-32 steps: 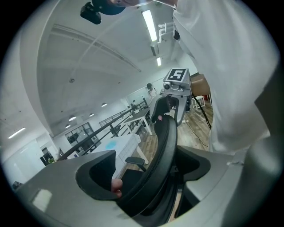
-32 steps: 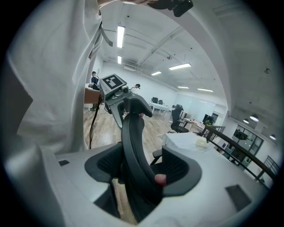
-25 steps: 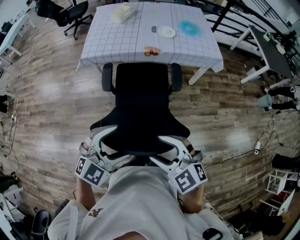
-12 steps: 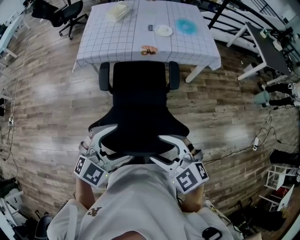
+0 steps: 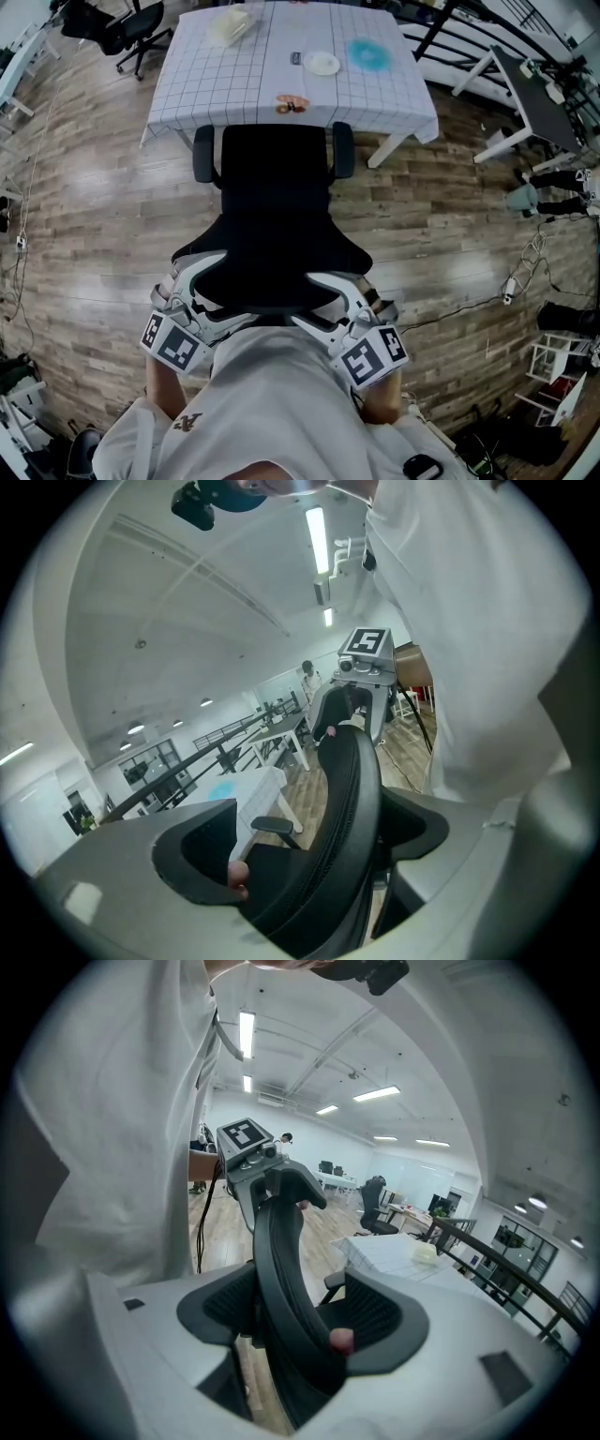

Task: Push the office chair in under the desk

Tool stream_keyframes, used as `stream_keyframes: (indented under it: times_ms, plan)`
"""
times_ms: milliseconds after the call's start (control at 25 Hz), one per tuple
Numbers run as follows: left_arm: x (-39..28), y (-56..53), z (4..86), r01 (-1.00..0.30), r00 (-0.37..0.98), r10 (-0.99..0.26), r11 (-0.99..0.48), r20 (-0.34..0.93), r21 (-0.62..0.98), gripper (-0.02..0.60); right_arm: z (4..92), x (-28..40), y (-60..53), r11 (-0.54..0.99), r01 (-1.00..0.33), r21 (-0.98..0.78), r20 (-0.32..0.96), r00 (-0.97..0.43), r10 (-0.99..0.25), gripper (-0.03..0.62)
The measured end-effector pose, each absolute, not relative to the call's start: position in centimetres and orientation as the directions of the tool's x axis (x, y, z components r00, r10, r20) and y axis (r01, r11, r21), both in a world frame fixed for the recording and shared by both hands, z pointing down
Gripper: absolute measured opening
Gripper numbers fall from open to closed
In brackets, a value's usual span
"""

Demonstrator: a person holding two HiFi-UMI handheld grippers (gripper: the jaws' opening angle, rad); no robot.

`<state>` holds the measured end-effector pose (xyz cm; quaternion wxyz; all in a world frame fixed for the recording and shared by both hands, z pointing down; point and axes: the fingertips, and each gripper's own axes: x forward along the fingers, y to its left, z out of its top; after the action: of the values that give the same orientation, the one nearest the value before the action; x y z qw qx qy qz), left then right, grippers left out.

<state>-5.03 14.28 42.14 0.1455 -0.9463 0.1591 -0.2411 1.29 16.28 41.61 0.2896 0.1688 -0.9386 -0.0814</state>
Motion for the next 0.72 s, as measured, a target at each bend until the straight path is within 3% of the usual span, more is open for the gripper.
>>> stream_keyframes:
  times_ms: [720]
  plan:
    - [-4.4, 11.2, 42.5, -0.244, 0.782, -0.380, -0.916, 0.495, -0.317, 0.442, 41.6, 2.0, 13.0, 0.936, -0.221, 0.274, 0.503, -0.797, -0.335, 0.302]
